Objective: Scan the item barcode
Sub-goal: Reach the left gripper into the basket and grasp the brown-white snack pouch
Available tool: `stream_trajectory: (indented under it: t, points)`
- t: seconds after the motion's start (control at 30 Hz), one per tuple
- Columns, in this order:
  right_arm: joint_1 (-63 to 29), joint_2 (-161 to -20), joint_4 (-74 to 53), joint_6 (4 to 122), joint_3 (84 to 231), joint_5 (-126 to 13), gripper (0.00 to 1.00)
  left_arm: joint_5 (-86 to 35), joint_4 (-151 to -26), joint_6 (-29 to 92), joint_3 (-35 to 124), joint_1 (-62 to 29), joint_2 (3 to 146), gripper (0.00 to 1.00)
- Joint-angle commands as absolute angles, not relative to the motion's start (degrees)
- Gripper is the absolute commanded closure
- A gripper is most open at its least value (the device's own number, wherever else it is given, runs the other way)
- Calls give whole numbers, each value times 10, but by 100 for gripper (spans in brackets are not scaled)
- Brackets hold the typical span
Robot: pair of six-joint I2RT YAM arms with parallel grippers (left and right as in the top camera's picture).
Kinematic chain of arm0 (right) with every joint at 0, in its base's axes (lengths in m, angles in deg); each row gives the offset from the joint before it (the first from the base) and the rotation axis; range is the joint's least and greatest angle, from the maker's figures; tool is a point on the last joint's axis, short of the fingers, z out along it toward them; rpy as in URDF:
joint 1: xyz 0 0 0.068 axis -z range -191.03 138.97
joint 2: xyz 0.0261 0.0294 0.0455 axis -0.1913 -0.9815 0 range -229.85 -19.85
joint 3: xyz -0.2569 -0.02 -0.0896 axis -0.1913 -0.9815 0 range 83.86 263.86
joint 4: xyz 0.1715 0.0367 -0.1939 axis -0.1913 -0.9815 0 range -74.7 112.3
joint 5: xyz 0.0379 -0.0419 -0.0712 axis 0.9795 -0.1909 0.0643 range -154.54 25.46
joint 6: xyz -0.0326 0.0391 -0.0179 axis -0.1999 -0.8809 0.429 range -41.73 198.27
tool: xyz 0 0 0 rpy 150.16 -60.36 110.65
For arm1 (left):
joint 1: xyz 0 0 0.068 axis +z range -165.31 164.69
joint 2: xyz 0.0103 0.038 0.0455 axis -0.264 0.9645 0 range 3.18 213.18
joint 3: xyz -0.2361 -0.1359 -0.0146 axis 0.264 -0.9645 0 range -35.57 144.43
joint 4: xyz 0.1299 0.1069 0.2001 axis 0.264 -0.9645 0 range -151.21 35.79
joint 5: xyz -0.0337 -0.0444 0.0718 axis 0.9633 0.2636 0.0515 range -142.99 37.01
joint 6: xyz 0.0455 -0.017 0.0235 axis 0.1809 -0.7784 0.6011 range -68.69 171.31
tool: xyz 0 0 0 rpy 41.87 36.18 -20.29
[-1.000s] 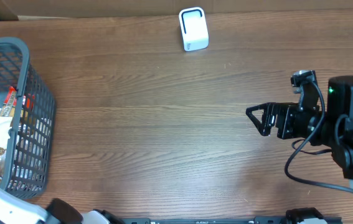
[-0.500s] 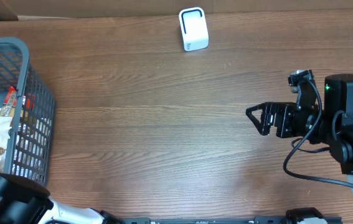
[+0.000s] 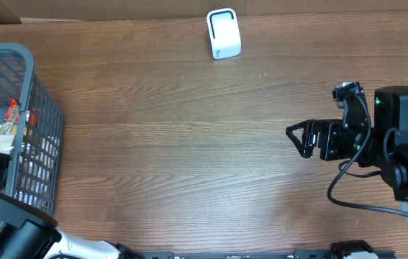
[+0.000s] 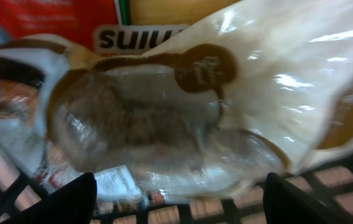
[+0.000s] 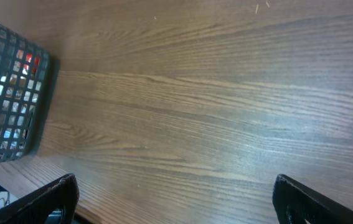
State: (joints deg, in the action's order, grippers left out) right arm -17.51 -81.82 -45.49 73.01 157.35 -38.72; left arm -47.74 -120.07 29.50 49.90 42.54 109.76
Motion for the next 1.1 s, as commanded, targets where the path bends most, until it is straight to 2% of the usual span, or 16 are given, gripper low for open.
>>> stream_trajectory:
  t: [0.0,0.23,0.33,0.77,0.93,1.07]
  points:
    - [-178,-825,-460,739,1581,-392,0,-492,-1178,323,469,428,1099,23]
    - [-178,-848,-472,739,1581,-392,0,-473,-1143,400,492,423,1092,24]
    - [-178,-855,-472,739,1581,-392,0,-470,-1143,410,522,423,1092,30]
    - [-178,-864,-471,739,1581,-395,0,-461,-1077,513,542,420,1093,21]
    - [-178,-864,-470,739,1581,-401,0,-443,-1063,594,542,420,1095,16]
    - [-178,-864,-471,739,1581,-407,0,-430,-1062,626,542,416,1106,16]
